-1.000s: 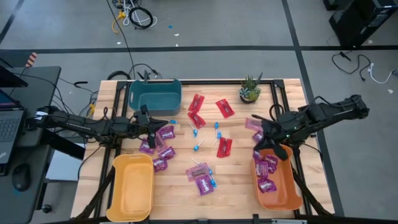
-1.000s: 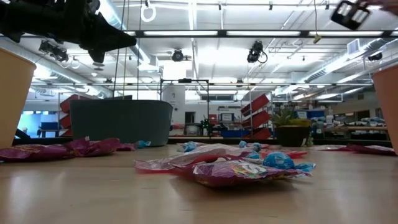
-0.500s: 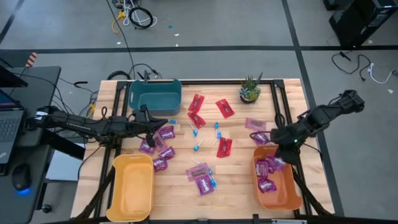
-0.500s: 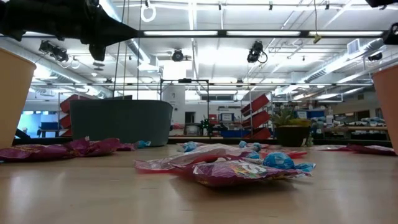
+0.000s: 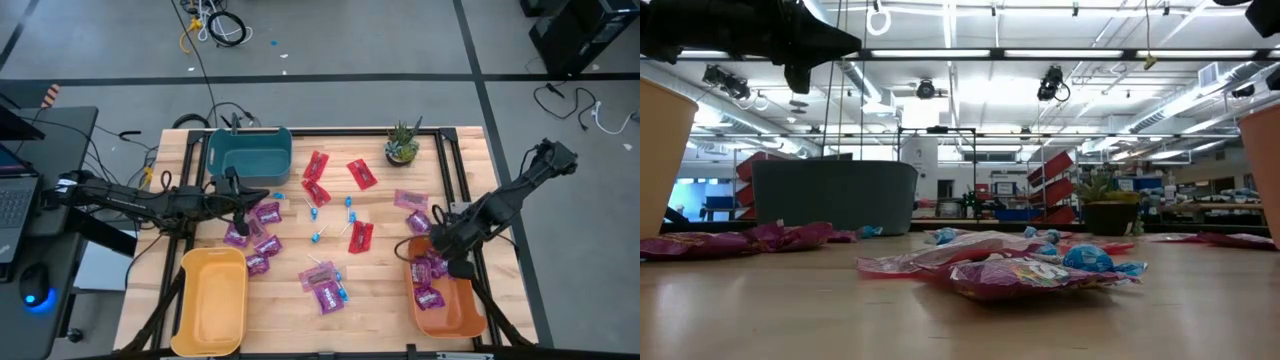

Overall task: Sort candy
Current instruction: Put the purple candy into the orange bin

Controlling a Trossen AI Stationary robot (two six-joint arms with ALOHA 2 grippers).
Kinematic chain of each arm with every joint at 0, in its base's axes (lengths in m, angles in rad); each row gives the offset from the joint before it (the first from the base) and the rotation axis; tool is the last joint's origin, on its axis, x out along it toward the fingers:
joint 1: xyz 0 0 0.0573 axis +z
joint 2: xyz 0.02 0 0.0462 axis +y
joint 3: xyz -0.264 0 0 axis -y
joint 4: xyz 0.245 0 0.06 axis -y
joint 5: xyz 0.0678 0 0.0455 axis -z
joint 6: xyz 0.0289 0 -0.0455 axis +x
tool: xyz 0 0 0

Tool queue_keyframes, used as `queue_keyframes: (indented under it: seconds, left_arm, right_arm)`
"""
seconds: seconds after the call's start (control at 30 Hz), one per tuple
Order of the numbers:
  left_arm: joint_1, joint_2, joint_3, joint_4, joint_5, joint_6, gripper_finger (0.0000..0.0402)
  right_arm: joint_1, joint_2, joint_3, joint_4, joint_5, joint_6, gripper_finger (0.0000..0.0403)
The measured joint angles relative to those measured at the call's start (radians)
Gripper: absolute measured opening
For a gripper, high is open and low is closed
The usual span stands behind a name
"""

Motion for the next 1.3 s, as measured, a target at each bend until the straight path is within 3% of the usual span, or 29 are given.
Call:
queue_keyframes:
  seconds: [0.3,0.63,1.3]
  left_arm:
    - [0.000,0.000,0.000,0.000,0.000,0.000,0.0006]
    - [0.000,0.000,0.000,0.000,0.000,-0.018,0.0006]
    - [0.000,0.000,0.000,-0.006,0.000,-0.019,0.0006]
  right_arm:
    - [0.088,0.148,-0.001,0.044,0.024,-0.009,0.0000]
    - [0.187,0.252,-0.002,0.095,0.120,-0.016,0.0000]
    - [0.241,0.427,-0.002,0.153,0.105,-0.019,0.0000]
